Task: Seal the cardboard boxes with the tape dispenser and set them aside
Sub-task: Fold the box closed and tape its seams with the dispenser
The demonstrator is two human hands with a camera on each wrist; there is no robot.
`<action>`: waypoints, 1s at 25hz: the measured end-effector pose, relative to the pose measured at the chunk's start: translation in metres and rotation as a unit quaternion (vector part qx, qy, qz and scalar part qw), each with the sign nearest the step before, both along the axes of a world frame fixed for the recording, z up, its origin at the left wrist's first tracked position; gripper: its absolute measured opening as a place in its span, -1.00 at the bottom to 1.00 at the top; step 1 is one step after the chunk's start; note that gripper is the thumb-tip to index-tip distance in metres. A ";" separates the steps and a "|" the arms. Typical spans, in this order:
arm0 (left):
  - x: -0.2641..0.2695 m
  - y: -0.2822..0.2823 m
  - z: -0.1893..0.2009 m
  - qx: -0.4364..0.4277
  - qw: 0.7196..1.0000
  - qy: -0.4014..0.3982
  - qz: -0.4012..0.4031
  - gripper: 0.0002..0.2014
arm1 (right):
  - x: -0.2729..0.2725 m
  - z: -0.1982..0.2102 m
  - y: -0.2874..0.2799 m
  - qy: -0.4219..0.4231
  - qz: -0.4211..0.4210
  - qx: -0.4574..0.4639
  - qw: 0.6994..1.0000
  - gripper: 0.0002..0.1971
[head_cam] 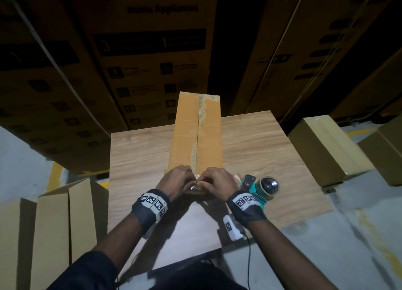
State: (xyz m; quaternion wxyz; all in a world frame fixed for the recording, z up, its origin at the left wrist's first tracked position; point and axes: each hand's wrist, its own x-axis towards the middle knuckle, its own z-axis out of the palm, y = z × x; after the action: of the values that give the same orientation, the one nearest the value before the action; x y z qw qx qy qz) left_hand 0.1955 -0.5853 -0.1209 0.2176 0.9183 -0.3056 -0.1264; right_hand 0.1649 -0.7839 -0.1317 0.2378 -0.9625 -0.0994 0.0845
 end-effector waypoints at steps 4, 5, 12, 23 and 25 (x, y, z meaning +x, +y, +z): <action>0.007 0.001 0.004 0.006 1.000 0.021 -0.018 -0.85 | 0.004 -0.005 0.008 -0.007 -0.018 -0.028 0.999 -0.85; 0.010 0.001 0.005 0.012 0.999 0.027 -0.023 -0.86 | 0.005 -0.004 0.007 -0.005 -0.018 -0.030 0.999 -0.84; 0.012 -0.009 0.014 0.079 0.994 0.024 -0.065 -0.83 | 0.022 0.003 0.009 0.022 0.039 -0.089 0.995 -0.79; 0.019 -0.017 0.010 0.050 0.996 0.078 0.003 -0.83 | 0.039 0.007 0.015 0.040 0.096 -0.142 0.984 -0.69; 0.023 -0.016 0.007 0.038 0.996 0.082 -0.001 -0.81 | 0.041 0.007 0.014 0.047 0.090 -0.140 0.985 -0.67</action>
State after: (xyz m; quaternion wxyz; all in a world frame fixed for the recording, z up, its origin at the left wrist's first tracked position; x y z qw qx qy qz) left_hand 0.2182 -0.6012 -0.1141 0.2069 0.9122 -0.2823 -0.2129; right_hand 0.2060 -0.7696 -0.1248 0.0964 -0.9683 -0.1619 0.1641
